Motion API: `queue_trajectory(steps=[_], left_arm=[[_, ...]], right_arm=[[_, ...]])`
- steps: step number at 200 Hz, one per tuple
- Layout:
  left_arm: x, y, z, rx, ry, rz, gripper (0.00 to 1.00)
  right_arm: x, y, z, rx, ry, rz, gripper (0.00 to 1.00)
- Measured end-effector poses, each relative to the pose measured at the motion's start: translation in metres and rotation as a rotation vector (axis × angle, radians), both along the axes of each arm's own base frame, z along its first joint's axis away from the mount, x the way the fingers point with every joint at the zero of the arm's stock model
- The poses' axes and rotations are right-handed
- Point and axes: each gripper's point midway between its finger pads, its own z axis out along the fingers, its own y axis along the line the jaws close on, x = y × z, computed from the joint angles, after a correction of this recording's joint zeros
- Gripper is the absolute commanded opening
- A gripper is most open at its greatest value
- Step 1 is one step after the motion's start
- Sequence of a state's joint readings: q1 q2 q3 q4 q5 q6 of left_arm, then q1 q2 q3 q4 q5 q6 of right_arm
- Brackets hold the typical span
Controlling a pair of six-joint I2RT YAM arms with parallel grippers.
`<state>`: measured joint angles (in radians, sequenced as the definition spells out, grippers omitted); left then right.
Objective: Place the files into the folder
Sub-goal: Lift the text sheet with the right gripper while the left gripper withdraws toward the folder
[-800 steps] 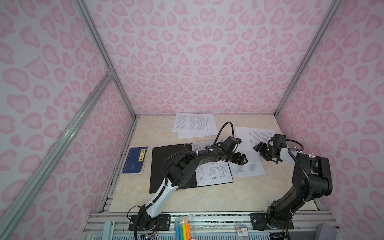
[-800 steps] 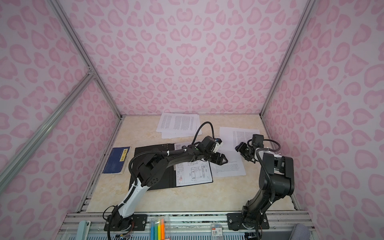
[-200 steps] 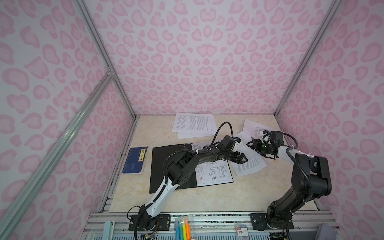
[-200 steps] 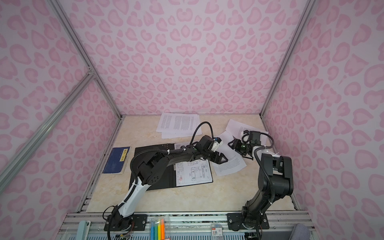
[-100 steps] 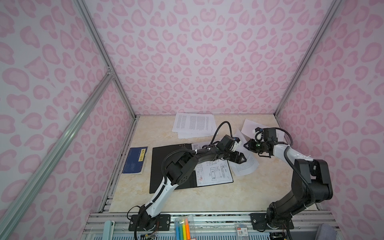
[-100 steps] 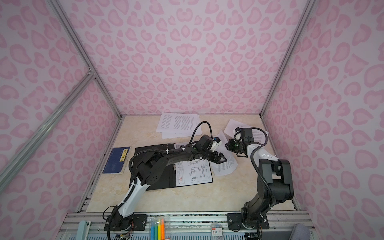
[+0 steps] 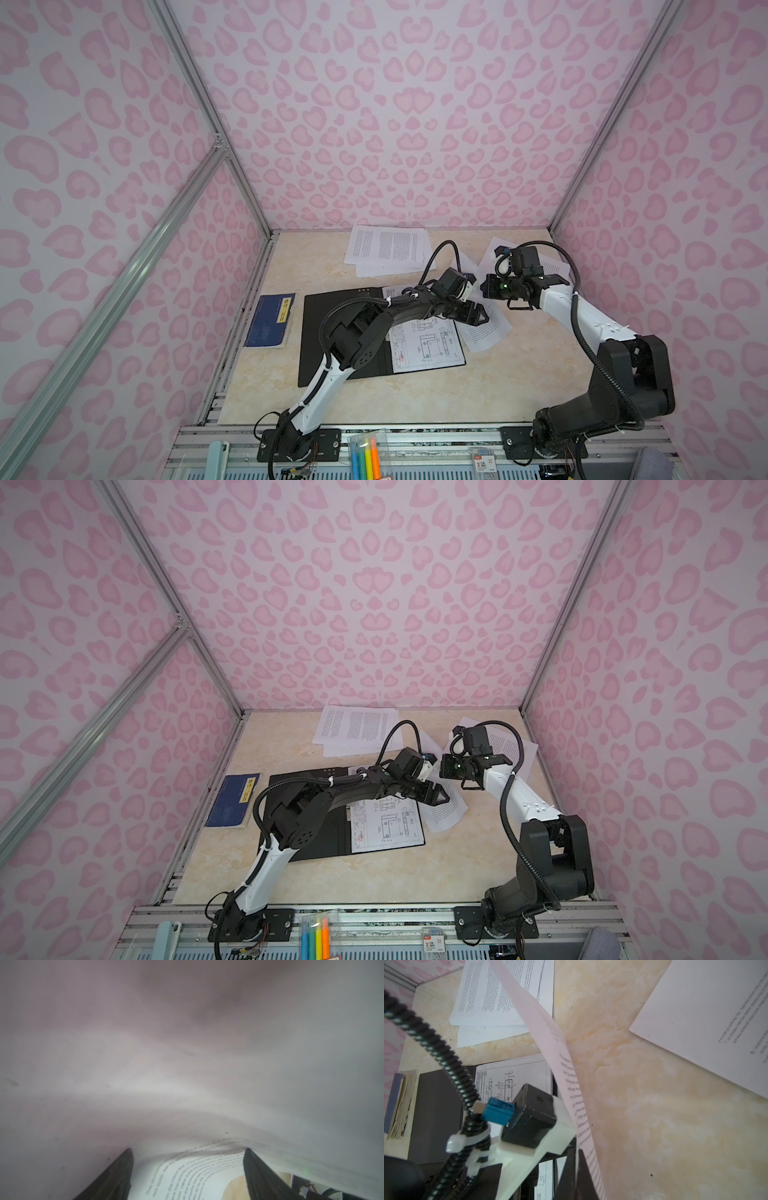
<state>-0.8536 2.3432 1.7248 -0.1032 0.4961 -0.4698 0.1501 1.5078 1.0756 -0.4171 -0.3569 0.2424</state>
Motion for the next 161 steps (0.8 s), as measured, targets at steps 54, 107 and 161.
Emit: queue_trajectory(steps=[54,107,161], left_arm=[[0.005,-0.005,0.022,-0.024,-0.055,-0.039,0.87],[0.006,-0.009,0.056,-0.143,-0.251,-0.108,0.98],[-0.017,0.006,0.136,-0.453,-0.691,-0.109,0.97]], right_arm=[[-0.013,-0.014,0.034,-0.092,-0.063,-0.049,0.0],[-0.028,-0.054,0.07,-0.11,-0.132,-0.202,0.0],[-0.047,-0.069,0.078,-0.051,-0.134,-0.268,0.0]])
